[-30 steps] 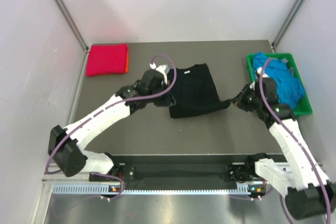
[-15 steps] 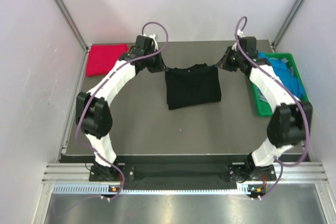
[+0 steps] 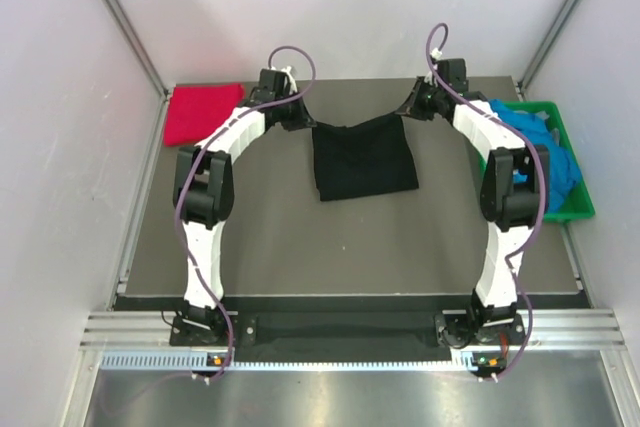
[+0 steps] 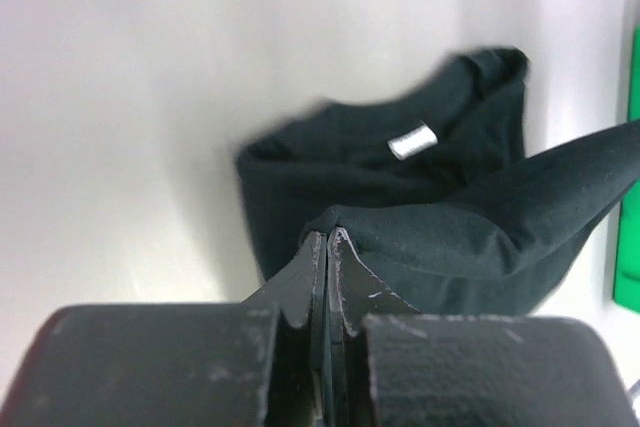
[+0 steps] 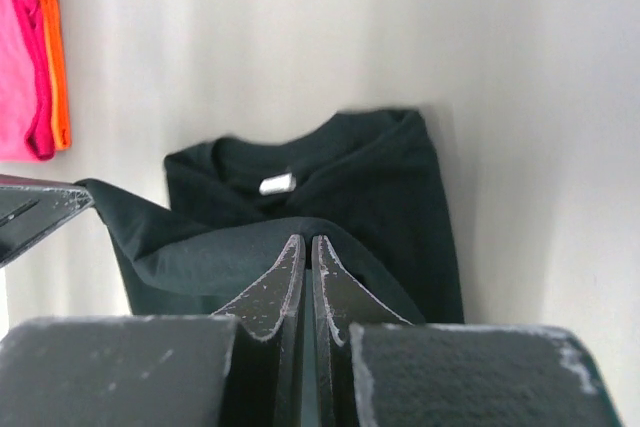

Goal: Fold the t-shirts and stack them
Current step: Fold the tshirt

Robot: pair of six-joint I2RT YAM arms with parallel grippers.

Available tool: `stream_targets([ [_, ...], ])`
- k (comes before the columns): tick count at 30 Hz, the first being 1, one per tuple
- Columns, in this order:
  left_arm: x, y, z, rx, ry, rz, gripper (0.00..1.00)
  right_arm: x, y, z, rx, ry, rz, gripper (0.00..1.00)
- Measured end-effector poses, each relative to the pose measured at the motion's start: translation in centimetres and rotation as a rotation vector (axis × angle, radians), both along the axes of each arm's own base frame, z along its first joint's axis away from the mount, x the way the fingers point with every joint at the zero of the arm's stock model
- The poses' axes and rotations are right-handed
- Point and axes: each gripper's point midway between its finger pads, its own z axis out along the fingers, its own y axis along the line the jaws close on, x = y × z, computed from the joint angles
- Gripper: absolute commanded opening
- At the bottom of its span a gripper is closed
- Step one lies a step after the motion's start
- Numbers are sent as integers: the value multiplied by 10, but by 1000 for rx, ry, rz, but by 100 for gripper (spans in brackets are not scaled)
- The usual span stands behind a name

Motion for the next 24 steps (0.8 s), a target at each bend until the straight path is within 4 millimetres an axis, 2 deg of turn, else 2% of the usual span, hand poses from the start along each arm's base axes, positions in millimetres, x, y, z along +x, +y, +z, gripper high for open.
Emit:
stream_targets([
  [3, 15, 5, -17, -22, -2, 11, 1, 10, 1, -15, 2, 5, 0, 1],
  [7, 32, 8, -32, -54, -23, 13, 20, 22, 0, -31, 4, 5, -2, 3],
  [8, 37, 8, -36, -62, -38, 12, 21, 24, 0, -36, 3, 10, -3, 6],
  [9, 41, 9, -39, -65, -49, 10, 22, 27, 0, -40, 4, 16, -5, 14],
  [10, 44, 10, -40, -67, -61, 8, 23, 30, 0, -42, 7, 18, -8, 22],
  [11, 47, 10, -40, -69, -74, 5, 25, 34, 0, -46, 11, 16, -11, 26],
  [15, 58, 16, -33, -55, -126, 3, 30, 46, -4, -49, 13, 7, -18, 25],
  [17, 61, 21, -28, -41, -148, -1, 31, 47, -9, -48, 11, 8, -24, 34],
  [18, 60, 23, -25, -36, -156, -9, 30, 46, -12, -48, 5, 3, -26, 42],
  [20, 53, 24, -20, -37, -161, -22, 29, 39, -18, -50, -10, 12, -21, 49],
  [24, 14, 23, -5, -59, -126, -64, 29, 1, -25, -58, -43, 66, 36, 57],
])
